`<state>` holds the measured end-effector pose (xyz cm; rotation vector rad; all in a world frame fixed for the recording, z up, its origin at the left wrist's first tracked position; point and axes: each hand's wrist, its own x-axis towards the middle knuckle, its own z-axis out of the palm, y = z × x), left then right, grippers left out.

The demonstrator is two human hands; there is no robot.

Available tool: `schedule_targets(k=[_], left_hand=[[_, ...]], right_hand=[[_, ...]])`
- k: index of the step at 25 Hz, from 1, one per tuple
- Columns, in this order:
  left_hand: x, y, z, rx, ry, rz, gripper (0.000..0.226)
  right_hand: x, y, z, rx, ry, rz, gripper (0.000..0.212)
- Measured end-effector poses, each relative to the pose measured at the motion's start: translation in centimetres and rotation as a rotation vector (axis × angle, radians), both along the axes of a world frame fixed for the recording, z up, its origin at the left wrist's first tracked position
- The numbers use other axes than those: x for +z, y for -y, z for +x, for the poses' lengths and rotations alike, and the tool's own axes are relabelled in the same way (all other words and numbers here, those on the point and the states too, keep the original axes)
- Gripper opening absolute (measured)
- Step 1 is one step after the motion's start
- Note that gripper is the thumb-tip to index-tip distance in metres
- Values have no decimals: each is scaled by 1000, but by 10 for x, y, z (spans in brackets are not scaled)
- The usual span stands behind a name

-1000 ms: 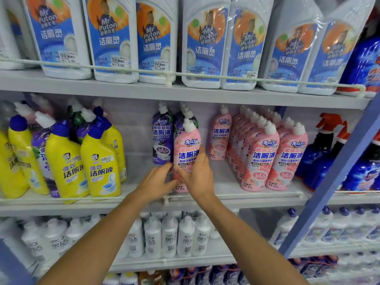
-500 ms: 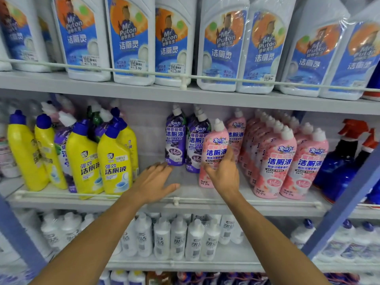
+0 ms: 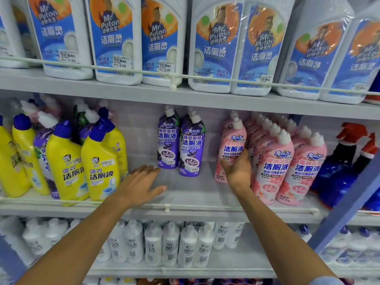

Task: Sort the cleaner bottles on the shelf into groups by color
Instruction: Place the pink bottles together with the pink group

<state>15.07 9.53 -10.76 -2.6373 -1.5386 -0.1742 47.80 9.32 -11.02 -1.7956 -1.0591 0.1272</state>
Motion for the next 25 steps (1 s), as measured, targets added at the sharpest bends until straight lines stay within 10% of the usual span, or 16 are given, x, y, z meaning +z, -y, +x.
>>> schedule_targets(k=[18, 25], left_hand=[[3, -8, -6, -14, 0, 29, 104], [-5, 10, 1, -61, -11, 24, 95]], right_hand=[[10, -23, 10, -3, 134, -116, 66], [6, 35, 0, 260, 496, -358, 59]])
